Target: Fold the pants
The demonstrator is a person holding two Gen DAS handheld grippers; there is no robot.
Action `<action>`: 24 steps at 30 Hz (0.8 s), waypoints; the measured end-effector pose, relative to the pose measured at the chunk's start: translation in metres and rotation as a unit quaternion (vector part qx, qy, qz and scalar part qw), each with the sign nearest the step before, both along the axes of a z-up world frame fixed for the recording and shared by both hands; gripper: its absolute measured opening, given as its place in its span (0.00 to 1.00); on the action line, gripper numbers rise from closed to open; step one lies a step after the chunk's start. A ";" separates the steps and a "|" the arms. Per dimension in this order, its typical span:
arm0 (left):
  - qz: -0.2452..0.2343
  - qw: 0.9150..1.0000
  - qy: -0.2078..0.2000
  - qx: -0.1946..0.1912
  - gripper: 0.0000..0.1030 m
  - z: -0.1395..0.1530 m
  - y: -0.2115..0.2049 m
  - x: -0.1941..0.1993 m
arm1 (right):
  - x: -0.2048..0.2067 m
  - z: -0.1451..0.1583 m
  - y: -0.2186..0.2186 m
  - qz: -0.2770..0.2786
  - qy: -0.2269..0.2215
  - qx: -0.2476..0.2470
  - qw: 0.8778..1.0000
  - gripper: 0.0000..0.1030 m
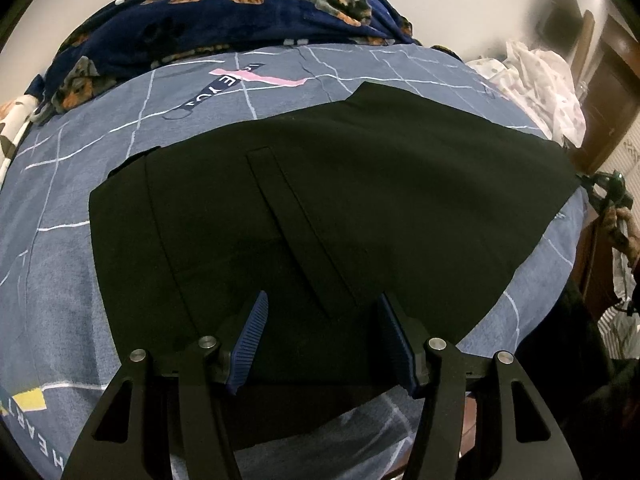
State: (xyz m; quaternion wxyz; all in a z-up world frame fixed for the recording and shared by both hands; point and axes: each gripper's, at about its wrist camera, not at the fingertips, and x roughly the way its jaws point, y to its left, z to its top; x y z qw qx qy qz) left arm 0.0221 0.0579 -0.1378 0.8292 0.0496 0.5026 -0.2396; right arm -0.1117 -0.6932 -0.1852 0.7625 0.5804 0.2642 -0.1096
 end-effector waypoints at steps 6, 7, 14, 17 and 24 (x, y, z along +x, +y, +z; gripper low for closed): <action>0.006 1.000 -0.002 -0.001 0.58 0.000 -0.001 -0.003 | 0.001 -0.004 -0.001 -0.014 0.005 0.003 1.000 0.01; 0.004 1.000 -0.003 0.000 0.59 -0.001 -0.002 -0.003 | 0.000 -0.006 -0.002 -0.016 0.000 0.007 1.000 0.01; 0.004 1.000 -0.012 0.002 0.63 -0.001 -0.003 -0.004 | -0.014 -0.002 -0.004 -0.049 -0.031 0.043 0.997 0.16; 0.010 1.000 -0.025 0.010 0.63 0.001 -0.004 -0.006 | -0.026 0.015 0.006 -0.057 -0.032 0.017 0.998 0.23; 0.048 0.997 -0.054 -0.031 0.63 0.029 0.014 -0.009 | -0.027 0.051 0.060 0.004 -0.102 0.015 0.995 0.26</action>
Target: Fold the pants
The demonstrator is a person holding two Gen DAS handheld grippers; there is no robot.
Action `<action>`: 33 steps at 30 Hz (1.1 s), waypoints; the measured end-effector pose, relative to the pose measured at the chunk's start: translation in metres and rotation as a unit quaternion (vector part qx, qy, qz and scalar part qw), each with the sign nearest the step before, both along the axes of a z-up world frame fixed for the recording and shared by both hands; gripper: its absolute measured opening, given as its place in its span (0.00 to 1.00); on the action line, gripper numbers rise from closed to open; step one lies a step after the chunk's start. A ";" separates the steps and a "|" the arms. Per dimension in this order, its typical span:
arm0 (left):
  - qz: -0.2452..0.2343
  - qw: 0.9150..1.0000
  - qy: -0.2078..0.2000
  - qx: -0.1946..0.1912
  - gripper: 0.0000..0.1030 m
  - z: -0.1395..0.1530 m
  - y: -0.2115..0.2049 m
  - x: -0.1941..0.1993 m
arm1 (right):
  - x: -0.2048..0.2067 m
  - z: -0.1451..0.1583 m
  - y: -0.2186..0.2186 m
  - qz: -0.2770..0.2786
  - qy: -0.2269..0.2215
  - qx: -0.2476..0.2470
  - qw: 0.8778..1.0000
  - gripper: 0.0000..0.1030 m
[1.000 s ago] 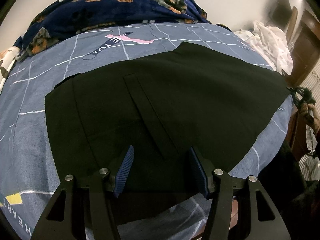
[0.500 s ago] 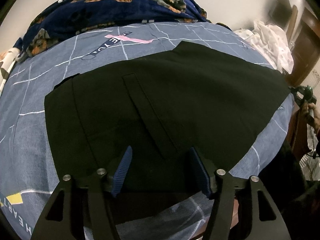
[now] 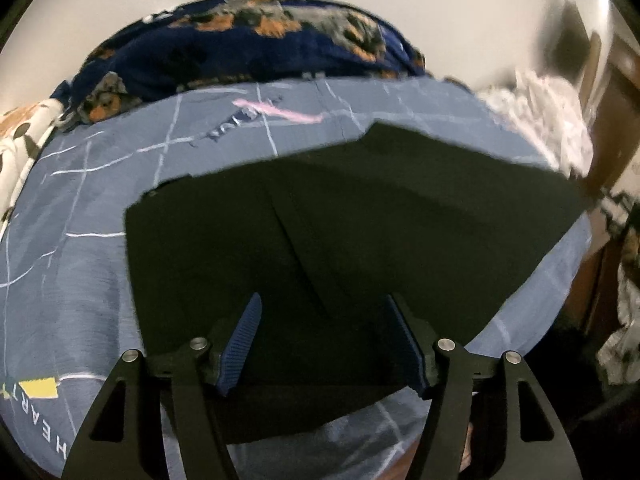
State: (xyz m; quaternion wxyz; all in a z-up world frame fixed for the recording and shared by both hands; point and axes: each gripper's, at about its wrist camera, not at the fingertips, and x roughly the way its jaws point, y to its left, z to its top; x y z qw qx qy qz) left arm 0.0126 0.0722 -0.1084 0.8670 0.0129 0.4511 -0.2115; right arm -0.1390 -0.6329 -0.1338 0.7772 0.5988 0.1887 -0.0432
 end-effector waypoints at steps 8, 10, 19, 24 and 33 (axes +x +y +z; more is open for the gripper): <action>0.093 0.995 0.030 -0.005 0.61 0.026 0.085 0.002 | 0.074 0.045 0.145 0.210 -0.020 -0.078 0.974 0.41; 0.097 0.993 0.063 0.001 0.51 0.018 0.105 0.001 | 0.088 0.046 0.179 0.255 -0.015 -0.084 0.963 0.46; 0.079 0.990 0.108 -0.043 0.40 -0.006 0.102 0.013 | 0.123 0.033 0.296 0.385 0.023 -0.101 0.917 0.50; 0.062 0.989 0.127 -0.035 0.36 -0.020 0.087 0.037 | 0.124 0.027 0.313 0.392 0.023 -0.085 0.916 0.60; 0.070 0.992 0.105 -0.031 0.04 -0.016 0.085 0.055 | 0.122 0.005 0.305 0.365 0.054 -0.042 0.928 0.64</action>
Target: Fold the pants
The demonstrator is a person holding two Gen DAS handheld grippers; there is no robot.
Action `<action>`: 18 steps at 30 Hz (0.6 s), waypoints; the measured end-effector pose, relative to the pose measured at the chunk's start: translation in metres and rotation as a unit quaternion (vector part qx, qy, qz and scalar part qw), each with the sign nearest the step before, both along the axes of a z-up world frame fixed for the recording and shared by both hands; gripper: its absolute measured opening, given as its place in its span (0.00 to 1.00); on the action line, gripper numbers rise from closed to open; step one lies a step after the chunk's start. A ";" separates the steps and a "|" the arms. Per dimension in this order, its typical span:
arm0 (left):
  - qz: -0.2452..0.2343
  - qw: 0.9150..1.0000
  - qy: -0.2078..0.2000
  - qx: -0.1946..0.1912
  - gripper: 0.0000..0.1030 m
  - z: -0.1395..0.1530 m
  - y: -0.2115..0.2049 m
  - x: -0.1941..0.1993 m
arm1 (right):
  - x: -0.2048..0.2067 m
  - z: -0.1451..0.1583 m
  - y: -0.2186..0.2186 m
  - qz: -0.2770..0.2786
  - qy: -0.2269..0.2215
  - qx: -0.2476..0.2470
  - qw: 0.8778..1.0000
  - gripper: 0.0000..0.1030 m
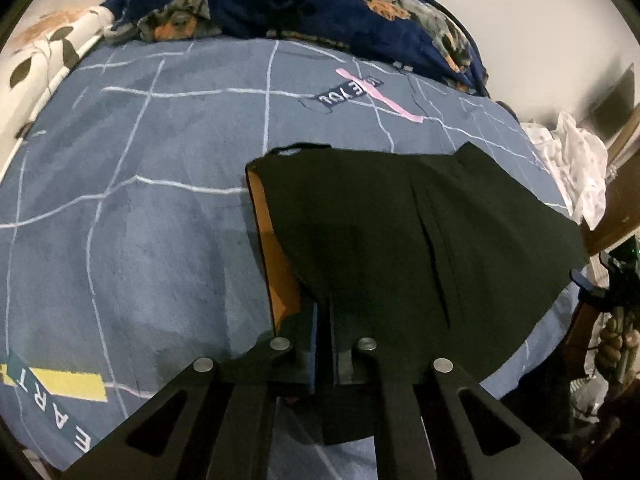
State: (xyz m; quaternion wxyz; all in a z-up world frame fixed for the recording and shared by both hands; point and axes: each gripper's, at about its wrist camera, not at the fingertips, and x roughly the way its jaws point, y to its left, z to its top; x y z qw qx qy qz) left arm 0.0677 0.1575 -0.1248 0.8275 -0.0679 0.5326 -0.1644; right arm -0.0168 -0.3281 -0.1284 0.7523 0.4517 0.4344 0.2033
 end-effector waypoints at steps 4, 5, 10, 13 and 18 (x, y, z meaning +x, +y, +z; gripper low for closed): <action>0.008 0.999 -0.039 0.032 0.04 0.010 -0.005 0.000 | 0.001 -0.001 0.000 -0.004 0.000 0.004 1.000 0.66; 0.010 0.998 -0.044 0.037 0.04 0.010 -0.006 0.001 | 0.001 -0.002 0.000 -0.003 0.001 0.004 1.000 0.67; 0.010 0.994 -0.079 0.070 0.04 -0.002 -0.012 -0.009 | 0.002 -0.008 0.006 0.009 0.011 0.004 1.000 0.68; 0.013 0.994 -0.083 0.075 0.05 -0.013 -0.014 -0.011 | 0.004 -0.014 0.007 0.011 0.018 0.008 1.000 0.69; 0.027 0.993 -0.083 0.073 0.14 -0.011 -0.010 -0.011 | 0.001 -0.012 -0.003 0.006 0.018 0.012 1.000 0.69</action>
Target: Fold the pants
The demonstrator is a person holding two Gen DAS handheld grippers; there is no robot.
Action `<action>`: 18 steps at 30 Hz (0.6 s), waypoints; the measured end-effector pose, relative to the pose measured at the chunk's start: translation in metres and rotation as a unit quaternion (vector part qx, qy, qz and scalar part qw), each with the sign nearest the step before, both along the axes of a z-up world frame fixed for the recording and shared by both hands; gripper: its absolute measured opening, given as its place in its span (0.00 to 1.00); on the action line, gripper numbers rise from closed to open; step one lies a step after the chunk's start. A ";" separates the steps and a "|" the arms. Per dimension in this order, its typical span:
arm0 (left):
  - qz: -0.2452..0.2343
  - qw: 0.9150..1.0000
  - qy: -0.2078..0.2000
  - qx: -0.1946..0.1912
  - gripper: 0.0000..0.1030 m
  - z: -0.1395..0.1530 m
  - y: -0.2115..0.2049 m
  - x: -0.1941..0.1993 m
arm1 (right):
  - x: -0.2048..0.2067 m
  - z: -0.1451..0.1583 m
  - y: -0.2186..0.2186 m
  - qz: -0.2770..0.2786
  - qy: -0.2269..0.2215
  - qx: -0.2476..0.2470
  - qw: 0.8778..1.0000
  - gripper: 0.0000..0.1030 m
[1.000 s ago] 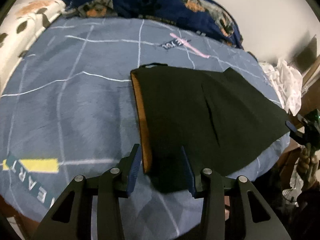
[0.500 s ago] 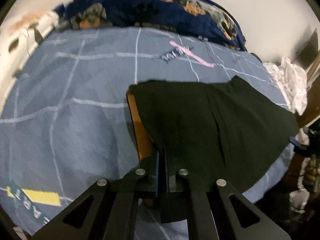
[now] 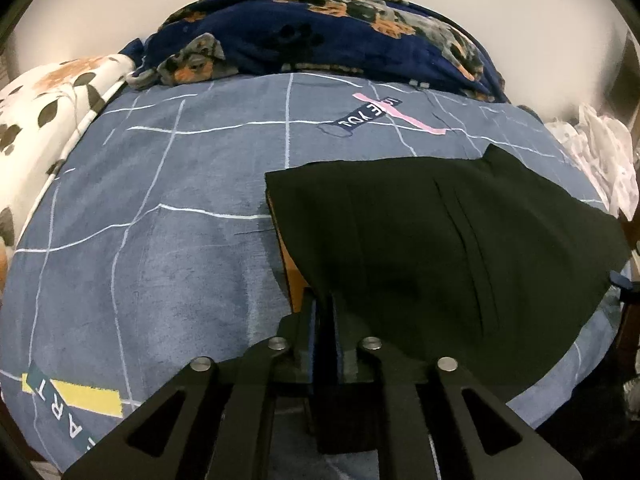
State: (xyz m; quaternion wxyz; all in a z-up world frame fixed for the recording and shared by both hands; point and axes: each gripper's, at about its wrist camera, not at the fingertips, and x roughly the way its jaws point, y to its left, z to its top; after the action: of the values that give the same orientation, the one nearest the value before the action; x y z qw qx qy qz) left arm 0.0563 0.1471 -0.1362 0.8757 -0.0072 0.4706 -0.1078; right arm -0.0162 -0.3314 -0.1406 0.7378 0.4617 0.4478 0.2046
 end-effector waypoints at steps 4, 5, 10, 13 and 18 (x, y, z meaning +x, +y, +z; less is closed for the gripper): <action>0.042 0.999 -0.009 0.009 0.49 0.008 0.013 -0.003 | -0.018 0.007 -0.054 -0.076 -0.018 0.028 0.997 0.69; 0.052 0.999 -0.014 0.005 0.49 0.013 0.018 -0.004 | -0.027 0.009 -0.075 -0.105 -0.024 0.035 0.994 0.69; 0.099 0.993 -0.060 -0.006 0.49 0.051 0.033 -0.014 | -0.090 0.010 -0.195 -0.272 -0.043 0.031 0.961 0.69; 0.061 0.996 -0.056 -0.031 0.49 0.065 0.015 -0.015 | -0.122 0.004 -0.260 -0.349 -0.039 0.020 0.936 0.69; -0.039 0.998 0.000 -0.041 0.49 0.048 -0.053 -0.010 | -0.141 -0.009 -0.326 -0.413 -0.029 0.024 0.910 0.69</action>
State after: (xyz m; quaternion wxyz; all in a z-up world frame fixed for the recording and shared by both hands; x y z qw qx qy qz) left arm 0.0460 0.0945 -0.0878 0.8700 -0.0250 0.4653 -0.1611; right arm -0.1574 -0.6577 -0.1498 0.7576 0.6171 0.1906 -0.0944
